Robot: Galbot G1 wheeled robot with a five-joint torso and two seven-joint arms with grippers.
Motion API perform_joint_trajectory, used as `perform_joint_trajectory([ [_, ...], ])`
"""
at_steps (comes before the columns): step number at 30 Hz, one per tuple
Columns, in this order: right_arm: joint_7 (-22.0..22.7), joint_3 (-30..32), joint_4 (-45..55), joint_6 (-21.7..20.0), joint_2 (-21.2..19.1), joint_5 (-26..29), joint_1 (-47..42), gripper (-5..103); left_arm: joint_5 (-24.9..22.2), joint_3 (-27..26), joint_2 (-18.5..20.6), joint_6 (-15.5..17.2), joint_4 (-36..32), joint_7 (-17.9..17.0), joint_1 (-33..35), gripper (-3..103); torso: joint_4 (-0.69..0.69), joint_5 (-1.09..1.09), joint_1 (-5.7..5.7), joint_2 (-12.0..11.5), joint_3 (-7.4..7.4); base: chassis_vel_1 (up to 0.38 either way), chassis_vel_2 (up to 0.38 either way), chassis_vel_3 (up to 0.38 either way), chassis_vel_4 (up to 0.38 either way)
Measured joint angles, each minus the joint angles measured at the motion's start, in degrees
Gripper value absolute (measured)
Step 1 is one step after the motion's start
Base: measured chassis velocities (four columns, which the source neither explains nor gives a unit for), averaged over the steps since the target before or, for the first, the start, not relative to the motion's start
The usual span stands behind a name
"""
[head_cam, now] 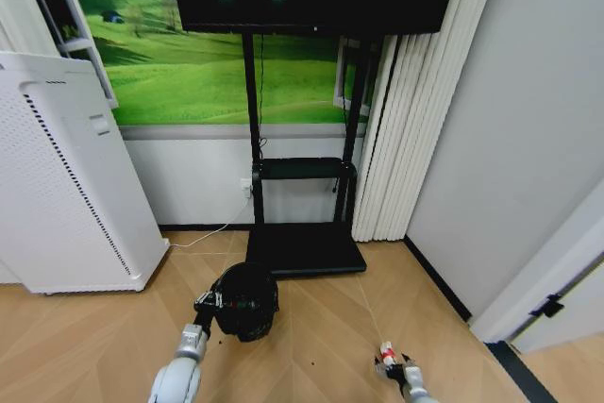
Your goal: Pick up the trash bin and place the garbage on the floor into it.
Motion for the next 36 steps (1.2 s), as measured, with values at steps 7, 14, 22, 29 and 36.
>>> perform_joint_trajectory([
  [7, -0.97, -0.29, -2.81, 0.91, 0.94, -0.91, 1.87, 100, 0.11, 0.0, 0.19, -0.25, 0.63, 0.02, -0.07, 6, 0.0, 0.0, 0.0, 0.0, 0.0, 0.0, 0.0, 0.0, 0.0],
  [14, -2.25, -0.04, -3.75, 1.69, 0.54, -1.14, 2.15, 75, 0.28, 0.11, 0.04, -0.46, 0.93, 0.03, -0.08, 6, 0.0, 0.0, 0.0, 0.0, 0.0, 0.0, 0.0, 0.0, 0.0],
  [22, -1.27, 1.02, -1.91, 1.17, -0.73, -0.83, 0.9, 57, 0.36, 0.19, -0.05, -0.66, 1.22, 0.12, -0.32, 6, 0.0, 0.01, 0.0, 0.0, 0.0, 0.0, 0.0, 0.0, 0.0],
  [29, -1.14, 1.4, -1.94, 0.57, -1.63, -1.12, 0.16, 84, 0.43, 0.62, -0.31, -0.81, 1.67, 0.22, -0.63, 6, -0.01, 0.01, 0.0, 0.0, 0.0, 0.0, 0.0, 0.0, 0.0],
  [36, -1.57, 1.32, -2.68, 0.89, -0.68, -1.79, -0.24, 99, 0.61, 0.59, -0.31, -1.01, 1.78, 0.26, -0.51, 6, -0.01, 0.0, 0.0, 0.0, 0.0, 0.0, 0.0, 0.0, 0.0],
])
